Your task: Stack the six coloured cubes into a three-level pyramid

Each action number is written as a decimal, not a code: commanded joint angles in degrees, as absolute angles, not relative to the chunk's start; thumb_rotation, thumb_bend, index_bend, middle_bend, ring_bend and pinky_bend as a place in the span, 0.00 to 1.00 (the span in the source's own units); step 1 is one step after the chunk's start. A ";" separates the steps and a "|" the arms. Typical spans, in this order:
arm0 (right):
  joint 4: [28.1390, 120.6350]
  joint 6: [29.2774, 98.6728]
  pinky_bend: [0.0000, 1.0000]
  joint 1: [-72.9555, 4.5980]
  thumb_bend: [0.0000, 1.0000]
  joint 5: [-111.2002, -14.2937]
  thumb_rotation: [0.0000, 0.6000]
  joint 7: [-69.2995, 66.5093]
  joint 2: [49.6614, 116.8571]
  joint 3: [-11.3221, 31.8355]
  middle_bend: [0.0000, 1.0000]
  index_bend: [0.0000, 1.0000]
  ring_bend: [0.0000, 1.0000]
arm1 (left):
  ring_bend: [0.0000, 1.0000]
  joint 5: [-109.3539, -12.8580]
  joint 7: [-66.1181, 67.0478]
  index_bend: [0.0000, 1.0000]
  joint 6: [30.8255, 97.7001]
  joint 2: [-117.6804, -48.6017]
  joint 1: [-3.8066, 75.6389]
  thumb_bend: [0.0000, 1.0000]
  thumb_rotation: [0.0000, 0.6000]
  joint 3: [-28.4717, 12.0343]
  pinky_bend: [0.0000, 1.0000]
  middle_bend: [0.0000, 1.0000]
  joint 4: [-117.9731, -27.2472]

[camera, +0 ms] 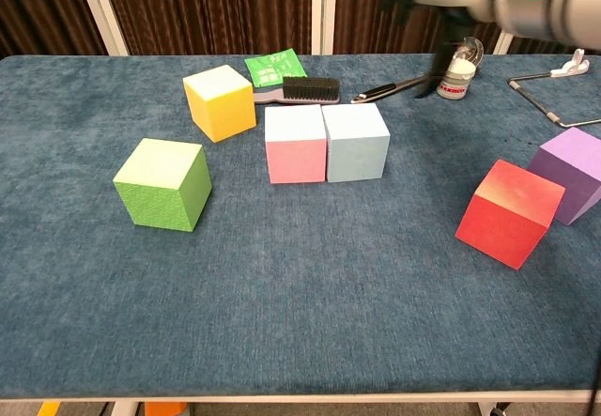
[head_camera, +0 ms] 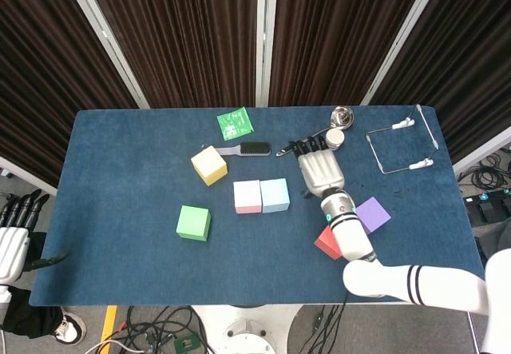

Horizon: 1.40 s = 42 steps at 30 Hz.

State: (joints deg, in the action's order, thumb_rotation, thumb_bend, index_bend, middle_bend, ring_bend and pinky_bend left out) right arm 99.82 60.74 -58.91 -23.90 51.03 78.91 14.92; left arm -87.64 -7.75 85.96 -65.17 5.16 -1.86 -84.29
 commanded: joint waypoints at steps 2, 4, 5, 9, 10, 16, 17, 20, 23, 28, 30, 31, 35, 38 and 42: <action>96.93 58.00 0.00 -57.60 0.04 -23.78 1.00 48.73 79.52 11.86 0.10 0.00 0.00 | 0.00 -87.48 -7.18 0.02 85.15 -65.53 5.57 0.00 0.85 -1.80 0.00 0.00 -84.22; 94.26 57.02 0.00 -57.42 0.05 -25.08 1.00 47.38 81.31 10.94 0.09 0.00 0.00 | 0.00 -87.54 -6.47 0.02 85.00 -65.33 5.71 0.00 0.86 -1.79 0.00 0.00 -84.59; 93.05 56.48 0.00 -57.35 0.05 -25.64 1.00 46.62 82.18 10.70 0.08 0.00 0.00 | 0.00 -87.41 -6.27 0.02 84.90 -65.17 5.76 0.00 0.86 -1.86 0.00 0.00 -84.77; 87.96 54.15 0.00 -57.49 0.06 -28.28 1.00 43.50 85.89 10.28 0.07 0.00 0.00 | 0.00 -87.11 -5.59 0.02 84.96 -64.68 5.60 0.00 0.87 -1.85 0.00 0.00 -85.67; 86.99 53.95 0.00 -57.52 0.06 -29.06 1.00 42.83 86.64 10.31 0.07 0.00 0.00 | 0.00 -87.08 -5.43 0.02 84.90 -64.64 5.62 0.00 0.87 -1.85 0.00 0.00 -85.79; 82.97 53.16 0.00 -57.68 0.07 -32.21 1.00 40.07 89.94 10.29 0.07 0.00 0.00 | 0.00 -86.76 -4.59 0.02 84.18 -64.50 5.94 0.00 0.87 -1.89 0.00 0.00 -86.22; 82.70 53.00 0.00 -57.71 0.07 -32.47 1.00 39.70 90.24 10.33 0.07 0.00 0.00 | 0.00 -86.79 -4.58 0.02 84.16 -64.53 5.98 0.00 0.87 -1.89 0.00 0.00 -86.19; 82.46 52.38 0.00 -57.79 0.07 -32.64 1.00 38.82 90.72 10.54 0.07 0.00 0.00 | 0.00 -86.74 -4.73 0.02 84.02 -64.64 6.02 0.00 0.87 -1.85 0.00 0.00 -86.03; 82.41 52.15 0.00 -57.96 0.07 -32.79 1.00 38.28 91.00 10.77 0.07 0.00 0.00 | 0.00 -86.80 -4.76 0.02 83.75 -64.70 6.08 0.00 0.90 -1.67 0.00 0.00 -85.85; 81.65 52.60 0.00 -58.10 0.07 -33.47 1.00 37.80 91.65 10.92 0.07 0.00 0.00 | 0.00 -87.20 -4.24 0.02 83.93 -64.78 6.03 0.00 1.00 -1.44 0.00 0.00 -85.86; 81.33 52.54 0.00 -58.18 0.07 -33.40 1.00 37.60 91.92 11.05 0.07 0.00 0.00 | 0.00 -87.27 -4.09 0.02 83.97 -64.81 6.06 0.00 1.00 -1.43 0.00 0.00 -85.88; 81.22 52.49 0.00 -58.20 0.07 -33.40 1.00 37.50 92.00 11.07 0.07 0.00 0.00 | 0.00 -87.28 -3.99 0.02 83.94 -64.80 6.08 0.00 1.00 -1.42 0.00 0.00 -85.87; 80.75 52.10 0.00 -58.39 0.07 -33.68 1.00 36.98 92.31 11.31 0.07 0.00 0.00 | 0.00 -87.27 -3.42 0.02 83.81 -64.72 6.13 0.00 1.00 -1.36 0.00 0.00 -85.91; 80.68 52.05 0.00 -58.53 0.07 -33.95 1.00 36.94 92.34 11.32 0.07 0.00 0.00 | 0.00 -87.41 -3.23 0.02 83.80 -64.74 6.16 0.00 1.00 -1.26 0.00 0.00 -86.05; 80.79 51.96 0.00 -58.53 0.07 -34.00 1.00 37.01 92.25 11.07 0.07 0.00 0.00 | 0.00 -87.86 -3.61 0.02 83.69 -64.76 6.25 0.00 1.00 -1.01 0.00 0.01 -86.36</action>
